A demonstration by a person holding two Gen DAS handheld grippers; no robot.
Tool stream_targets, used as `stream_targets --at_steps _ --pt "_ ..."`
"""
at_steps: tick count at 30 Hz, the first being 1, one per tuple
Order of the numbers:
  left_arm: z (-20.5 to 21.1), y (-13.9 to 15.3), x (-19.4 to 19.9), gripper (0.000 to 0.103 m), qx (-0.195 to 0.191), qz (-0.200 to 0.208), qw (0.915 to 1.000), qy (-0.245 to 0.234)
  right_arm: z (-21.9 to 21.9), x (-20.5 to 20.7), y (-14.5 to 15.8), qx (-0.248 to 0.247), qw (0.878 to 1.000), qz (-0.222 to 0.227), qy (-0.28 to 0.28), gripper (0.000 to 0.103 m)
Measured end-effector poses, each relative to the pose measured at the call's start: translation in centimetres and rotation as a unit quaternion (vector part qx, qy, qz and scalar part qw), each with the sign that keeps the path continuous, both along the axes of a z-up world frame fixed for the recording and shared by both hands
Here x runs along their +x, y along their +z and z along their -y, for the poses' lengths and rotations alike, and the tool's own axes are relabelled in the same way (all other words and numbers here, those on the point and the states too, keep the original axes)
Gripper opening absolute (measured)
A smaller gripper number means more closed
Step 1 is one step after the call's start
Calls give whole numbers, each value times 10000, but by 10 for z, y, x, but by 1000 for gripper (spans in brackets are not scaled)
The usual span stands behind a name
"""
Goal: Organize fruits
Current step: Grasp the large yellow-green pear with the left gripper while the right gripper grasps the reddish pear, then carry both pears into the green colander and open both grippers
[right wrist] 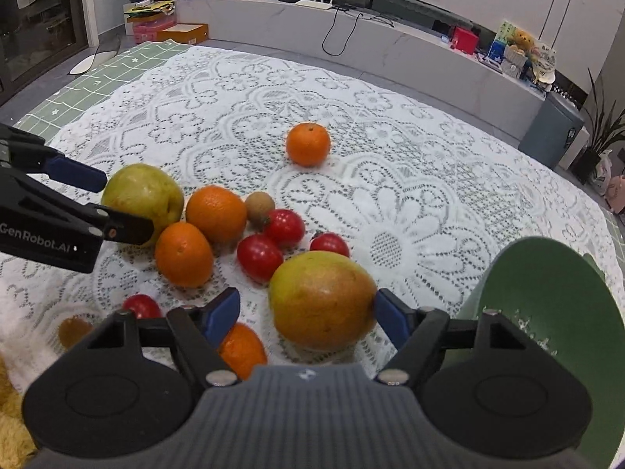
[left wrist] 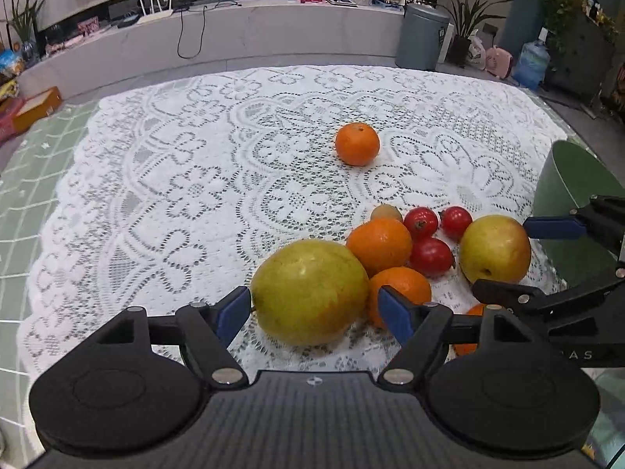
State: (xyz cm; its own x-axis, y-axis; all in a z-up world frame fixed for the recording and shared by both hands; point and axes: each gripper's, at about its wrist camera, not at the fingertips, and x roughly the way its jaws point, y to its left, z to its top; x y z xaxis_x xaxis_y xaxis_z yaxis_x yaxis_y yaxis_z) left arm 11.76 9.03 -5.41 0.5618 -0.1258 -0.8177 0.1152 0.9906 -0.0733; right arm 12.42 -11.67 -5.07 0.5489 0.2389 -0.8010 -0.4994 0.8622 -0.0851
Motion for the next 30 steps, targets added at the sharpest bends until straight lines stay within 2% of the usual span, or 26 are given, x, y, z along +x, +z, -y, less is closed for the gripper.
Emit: stream_targets --at_steps 8,13,15,17,22,30 --pt "-16 -11 12 89 -557 -43 9982 232 0 10 -8 -74 9999 15 -124 74" --pt "-26 -19 18 89 -998 -131 9941 394 -8 12 -14 -333 9994 110 -45 77" --pt "-32 -23 20 89 -1224 -196 9912 474 -8 12 -15 -390 9991 140 -55 75" --pt "-35 -25 20 87 -1367 -269 9887 550 -8 12 -16 -472 9986 208 -108 65" --pt "-32 -23 18 85 -1311 -277 9894 556 -7 11 -16 -535 9980 299 -155 63" --pt "-27 -17 9 84 -1092 -115 9920 626 -1 10 -9 -254 9987 359 -249 63"
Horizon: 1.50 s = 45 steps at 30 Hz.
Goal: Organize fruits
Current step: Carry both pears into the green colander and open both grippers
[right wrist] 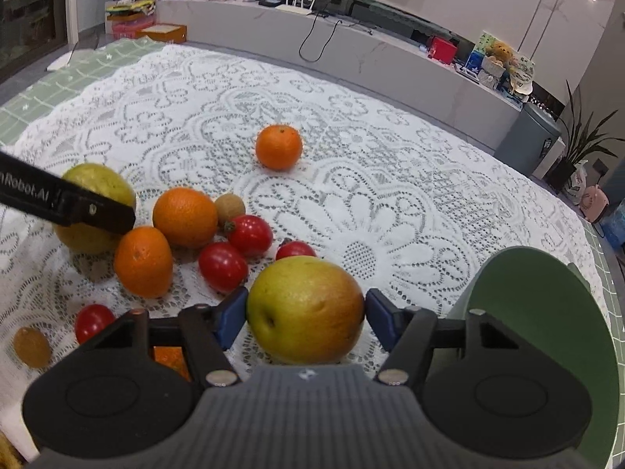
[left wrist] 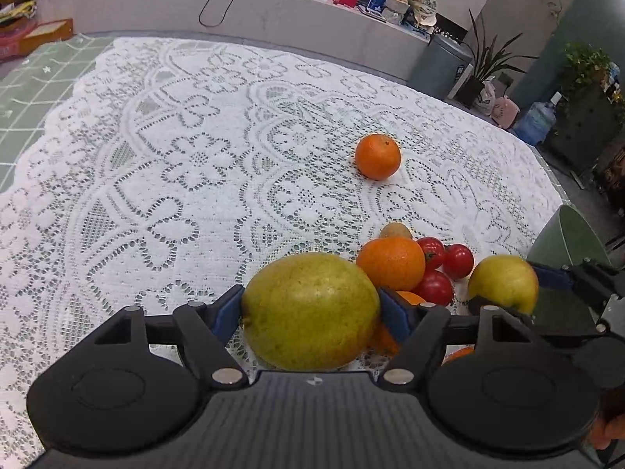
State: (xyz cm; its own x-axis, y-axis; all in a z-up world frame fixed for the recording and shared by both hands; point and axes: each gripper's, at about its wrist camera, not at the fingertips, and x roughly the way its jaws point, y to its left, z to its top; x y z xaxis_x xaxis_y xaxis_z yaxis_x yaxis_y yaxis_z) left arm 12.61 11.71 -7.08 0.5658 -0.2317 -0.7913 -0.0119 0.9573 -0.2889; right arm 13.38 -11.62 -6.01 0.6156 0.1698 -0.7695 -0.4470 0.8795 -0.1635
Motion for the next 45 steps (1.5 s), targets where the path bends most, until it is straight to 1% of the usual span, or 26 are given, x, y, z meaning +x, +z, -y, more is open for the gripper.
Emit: stream_targets --at_steps 7,11,15,19,23,26,30,34,37,39,45 --pt "1 21 -20 84 92 384 9990 204 4 -12 15 207 9991 373 -2 63" --pt "14 39 -31 84 173 537 9983 126 9 -22 29 447 9975 544 20 63" --pt "40 58 -42 84 264 722 9969 -134 21 -36 45 679 9956 641 -29 63" --pt "72 78 -46 84 348 856 9945 -497 45 -44 64 841 9943 608 -256 63" --pt "108 97 -43 84 505 1033 9892 -906 75 -43 79 920 9936 489 -433 63" --pt "136 107 -35 84 599 1123 9844 -1215 100 -41 86 827 9946 388 -484 63" --pt "172 109 -21 84 710 1118 9767 -1686 133 -30 87 667 9966 98 -473 63" --pt "206 104 -7 84 855 1045 9677 -2128 157 -17 80 468 9981 -213 -348 63" --pt "228 96 5 84 1054 911 9597 -2439 166 -8 72 270 9987 -400 -183 63" --pt "239 89 11 84 1146 801 9559 -2583 171 -2 66 193 9983 -553 -62 63" --pt "259 67 29 84 1364 504 9440 -2961 174 15 44 46 9948 -984 259 63"
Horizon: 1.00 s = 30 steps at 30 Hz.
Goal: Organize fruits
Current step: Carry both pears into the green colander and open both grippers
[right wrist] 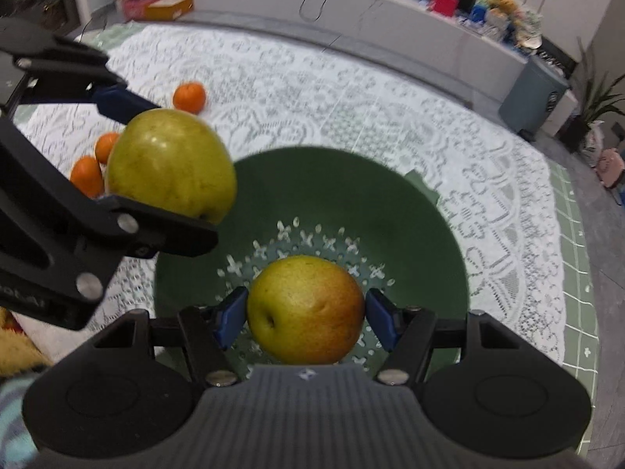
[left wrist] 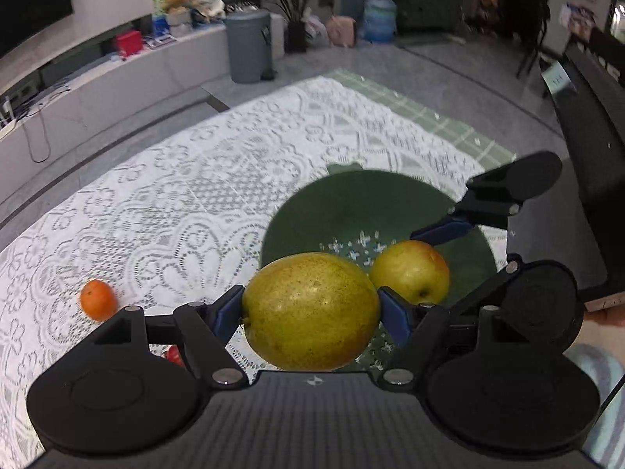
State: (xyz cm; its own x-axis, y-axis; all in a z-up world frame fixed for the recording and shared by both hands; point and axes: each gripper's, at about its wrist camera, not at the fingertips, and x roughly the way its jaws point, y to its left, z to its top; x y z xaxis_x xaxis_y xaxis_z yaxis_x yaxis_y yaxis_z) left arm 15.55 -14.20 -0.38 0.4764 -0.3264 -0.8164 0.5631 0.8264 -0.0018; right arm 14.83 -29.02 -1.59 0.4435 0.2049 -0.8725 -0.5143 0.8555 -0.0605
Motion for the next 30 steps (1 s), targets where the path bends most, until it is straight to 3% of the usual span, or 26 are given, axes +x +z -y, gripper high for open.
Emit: stream_targets --at_steps 17,30 --pt "30 -21 18 84 563 -127 9964 -627 -6 23 -35 -367 9959 -685 462 63" --pt "37 -37 27 84 712 -560 9948 -458 -2 24 -36 -388 9947 -845 433 63"
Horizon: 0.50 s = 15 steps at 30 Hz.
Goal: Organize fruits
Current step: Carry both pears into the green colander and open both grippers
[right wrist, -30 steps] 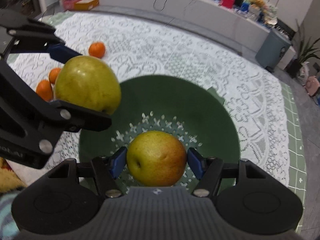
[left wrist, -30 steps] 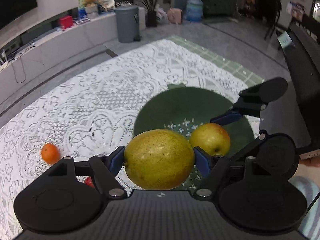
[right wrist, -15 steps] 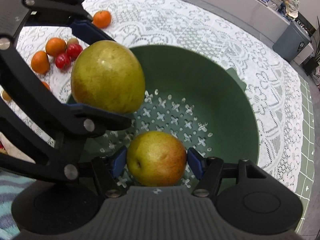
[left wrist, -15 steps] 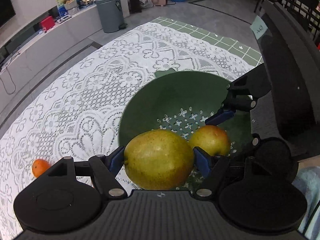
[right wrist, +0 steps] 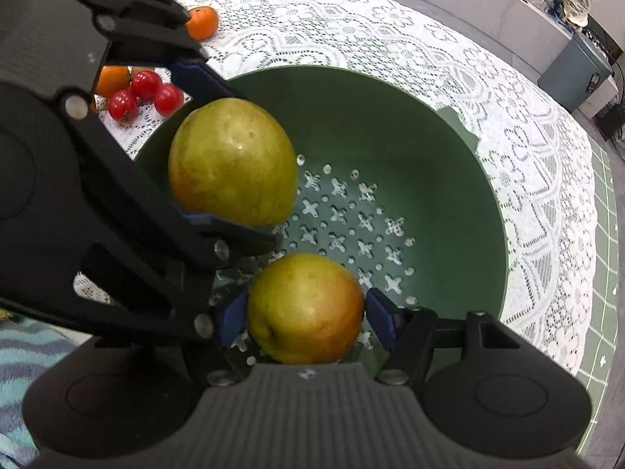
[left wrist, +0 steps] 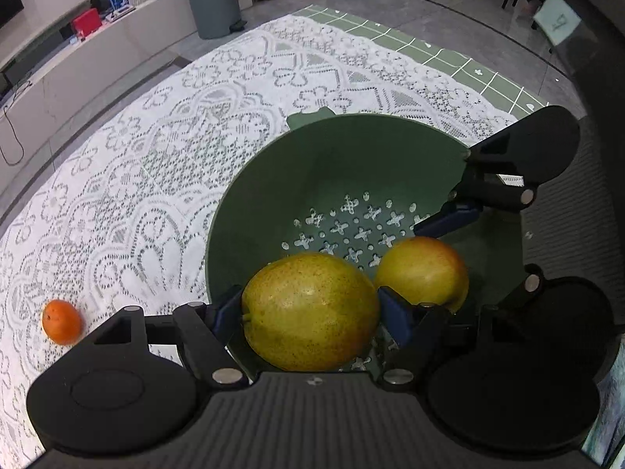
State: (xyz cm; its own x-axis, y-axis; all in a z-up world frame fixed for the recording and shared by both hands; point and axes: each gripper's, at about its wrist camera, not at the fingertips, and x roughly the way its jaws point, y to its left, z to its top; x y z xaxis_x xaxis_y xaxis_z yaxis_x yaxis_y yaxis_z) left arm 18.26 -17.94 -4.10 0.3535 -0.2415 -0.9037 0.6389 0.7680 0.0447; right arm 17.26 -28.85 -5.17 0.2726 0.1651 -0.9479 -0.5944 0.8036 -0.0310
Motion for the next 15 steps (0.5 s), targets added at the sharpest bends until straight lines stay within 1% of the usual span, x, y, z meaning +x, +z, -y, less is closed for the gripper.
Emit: stream_targets --at_steps 7,12,14,15 --pt "5 0 -5 84 123 24 9999 17 0 5 -2 -106 9999 -48 -112 64" --pt "8 -2 -9 85 252 64 9997 -47 7 5 0 -258 9996 -9 -121 69" --pt "9 -2 -12 86 287 29 9995 -84 10 1 0 -330 9994 9 -109 75" --pt "9 -2 -13 86 310 5 9995 -111 11 0 -1 -363 9993 12 -106 76"
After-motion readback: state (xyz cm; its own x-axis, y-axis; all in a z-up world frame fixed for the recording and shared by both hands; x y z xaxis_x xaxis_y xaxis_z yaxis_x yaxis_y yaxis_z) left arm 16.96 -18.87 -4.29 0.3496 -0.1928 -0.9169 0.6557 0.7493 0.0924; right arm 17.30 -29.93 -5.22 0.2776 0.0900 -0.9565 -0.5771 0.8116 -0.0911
